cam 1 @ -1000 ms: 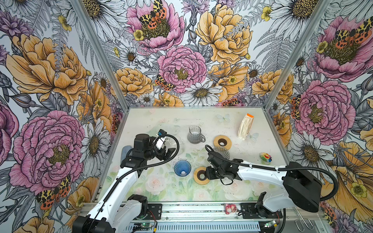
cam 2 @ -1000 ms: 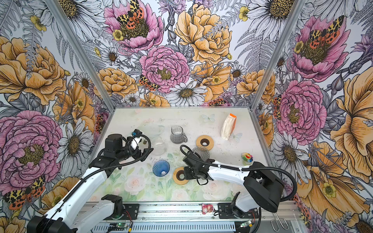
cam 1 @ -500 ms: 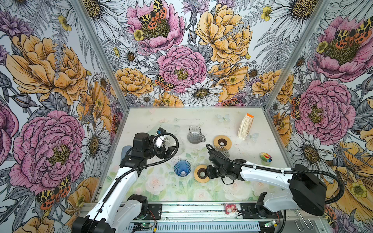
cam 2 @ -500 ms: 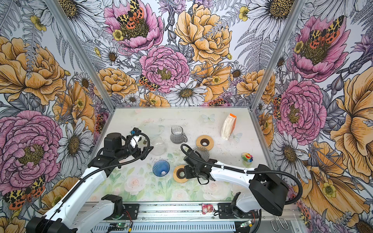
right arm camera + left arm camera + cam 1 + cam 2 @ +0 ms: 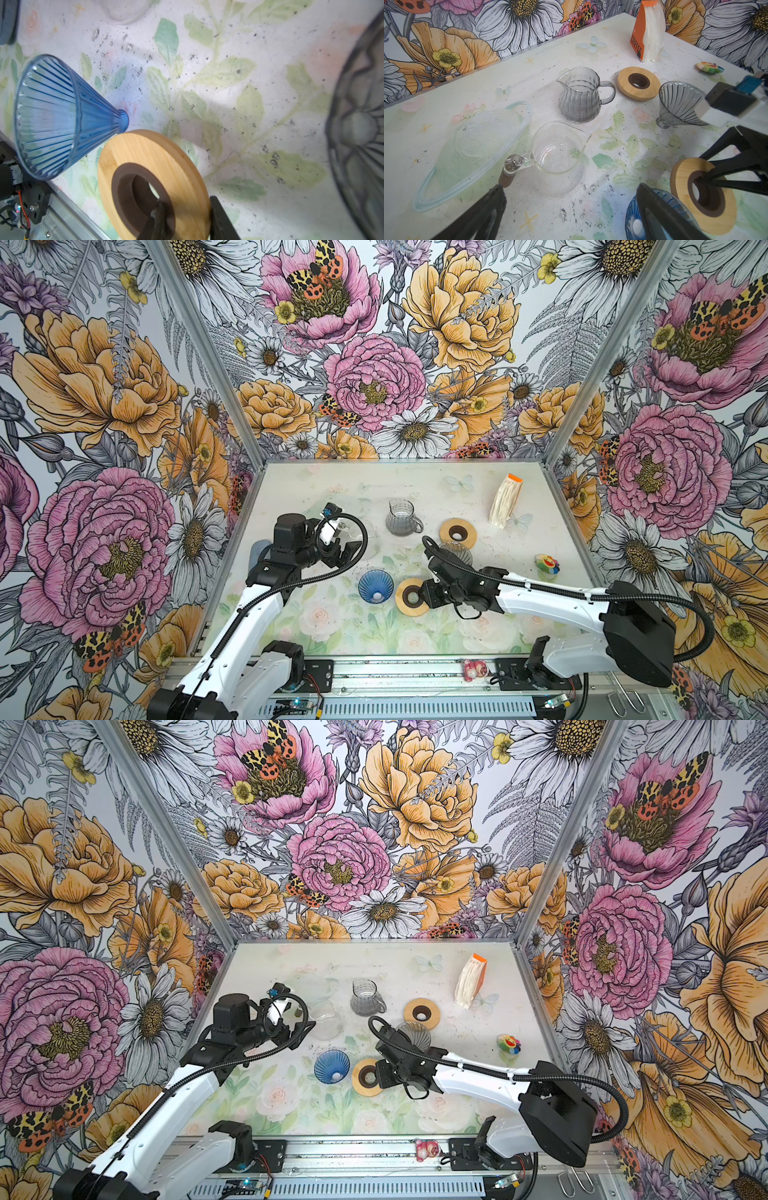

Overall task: Place the coffee filter in the dripper
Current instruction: 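Lift the wooden stand with the right gripper and carry it over the clear server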

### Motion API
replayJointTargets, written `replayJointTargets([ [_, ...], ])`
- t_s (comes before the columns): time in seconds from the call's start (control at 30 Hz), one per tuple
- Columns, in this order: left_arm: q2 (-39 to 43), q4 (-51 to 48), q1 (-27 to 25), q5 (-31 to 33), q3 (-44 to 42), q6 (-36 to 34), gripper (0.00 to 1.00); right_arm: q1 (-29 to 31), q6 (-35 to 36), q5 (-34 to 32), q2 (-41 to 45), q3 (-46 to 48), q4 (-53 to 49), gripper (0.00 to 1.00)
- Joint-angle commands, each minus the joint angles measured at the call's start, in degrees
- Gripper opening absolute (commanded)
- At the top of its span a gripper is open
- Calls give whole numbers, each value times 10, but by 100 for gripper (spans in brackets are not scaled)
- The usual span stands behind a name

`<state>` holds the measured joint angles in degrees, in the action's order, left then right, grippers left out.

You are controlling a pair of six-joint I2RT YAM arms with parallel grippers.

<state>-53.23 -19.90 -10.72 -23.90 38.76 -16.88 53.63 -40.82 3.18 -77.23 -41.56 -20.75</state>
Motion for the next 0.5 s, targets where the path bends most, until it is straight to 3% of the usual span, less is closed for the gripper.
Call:
replayJointTargets([
  [0.0,8,13,5,-9,9,0,99,2,9,-11,25,-23,7,15],
  [0.47,7,13,4,-12,20,-1,99,-25,41,-31,87,-33,0,16],
])
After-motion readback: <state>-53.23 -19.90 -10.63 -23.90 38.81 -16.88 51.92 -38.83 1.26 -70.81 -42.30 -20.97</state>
